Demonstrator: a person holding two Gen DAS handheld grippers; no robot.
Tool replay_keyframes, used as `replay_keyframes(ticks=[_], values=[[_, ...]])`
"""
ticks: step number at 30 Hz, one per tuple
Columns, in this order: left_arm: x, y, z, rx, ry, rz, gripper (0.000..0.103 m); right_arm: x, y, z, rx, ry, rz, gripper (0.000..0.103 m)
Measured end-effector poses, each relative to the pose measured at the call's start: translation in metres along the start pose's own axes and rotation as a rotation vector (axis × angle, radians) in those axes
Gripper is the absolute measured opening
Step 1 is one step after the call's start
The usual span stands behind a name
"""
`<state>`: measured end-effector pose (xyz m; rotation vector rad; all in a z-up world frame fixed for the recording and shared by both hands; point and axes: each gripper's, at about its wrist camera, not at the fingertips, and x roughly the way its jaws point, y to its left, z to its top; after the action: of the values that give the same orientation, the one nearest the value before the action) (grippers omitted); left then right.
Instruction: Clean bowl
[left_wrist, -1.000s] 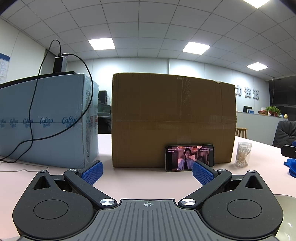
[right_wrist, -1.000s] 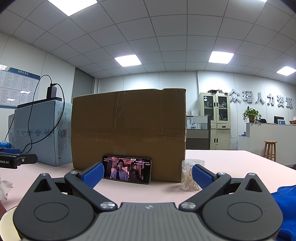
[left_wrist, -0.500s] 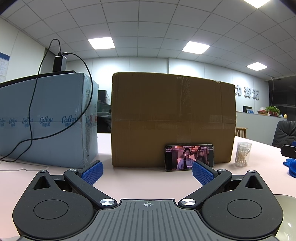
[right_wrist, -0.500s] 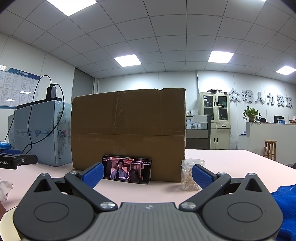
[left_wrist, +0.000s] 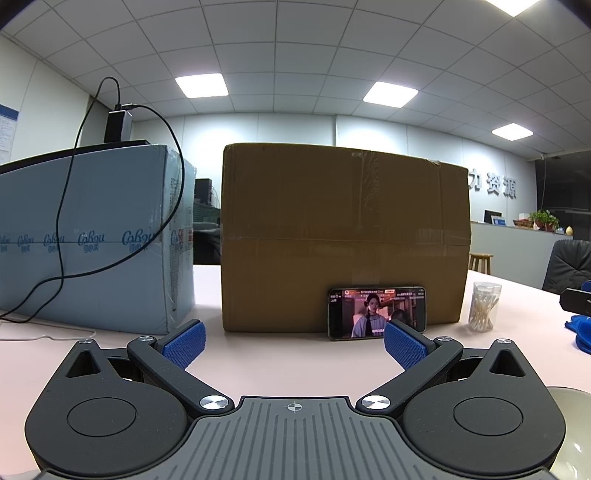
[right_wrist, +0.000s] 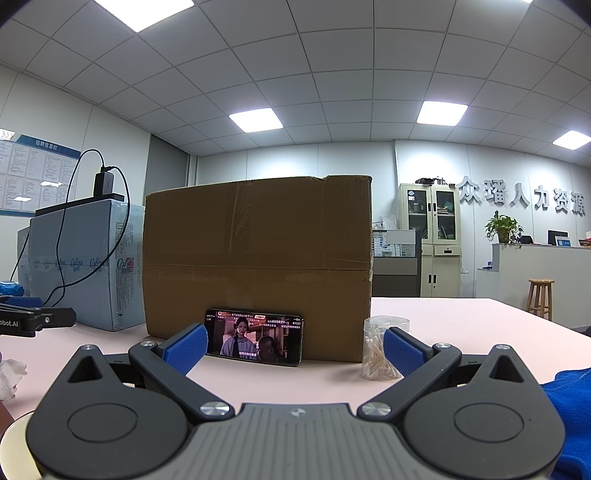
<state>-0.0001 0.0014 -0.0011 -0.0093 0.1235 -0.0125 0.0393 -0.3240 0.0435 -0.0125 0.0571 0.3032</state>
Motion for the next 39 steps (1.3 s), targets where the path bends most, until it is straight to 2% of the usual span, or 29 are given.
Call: replay_keyframes(ticks=[12, 16, 21, 30, 34, 39], values=[[0.002, 0.002, -0.001, -0.009, 0.037, -0.066, 0.103, -0.003, 0.000, 0.000, 0.004, -0.011, 0.022, 0.103], [-0.002, 0.001, -0.002, 0.002, 0.045, -0.101, 0.103, -0.004, 0.000, 0.000, 0.006, -0.015, 0.039, 0.103], [-0.008, -0.002, -0.002, 0.018, 0.051, -0.102, 0.103, -0.008, -0.002, 0.000, 0.024, -0.033, 0.089, 0.103], [-0.033, 0.001, -0.002, 0.020, -0.026, -0.099, 0.103, -0.015, -0.004, 0.002, 0.039, -0.071, 0.166, 0.103], [-0.044, -0.001, -0.002, 0.061, -0.028, -0.163, 0.103, -0.018, -0.005, 0.003, 0.052, -0.078, 0.181, 0.103], [-0.053, -0.009, -0.002, 0.149, 0.012, -0.300, 0.103, -0.021, -0.005, 0.003, 0.073, -0.041, 0.198, 0.103]])
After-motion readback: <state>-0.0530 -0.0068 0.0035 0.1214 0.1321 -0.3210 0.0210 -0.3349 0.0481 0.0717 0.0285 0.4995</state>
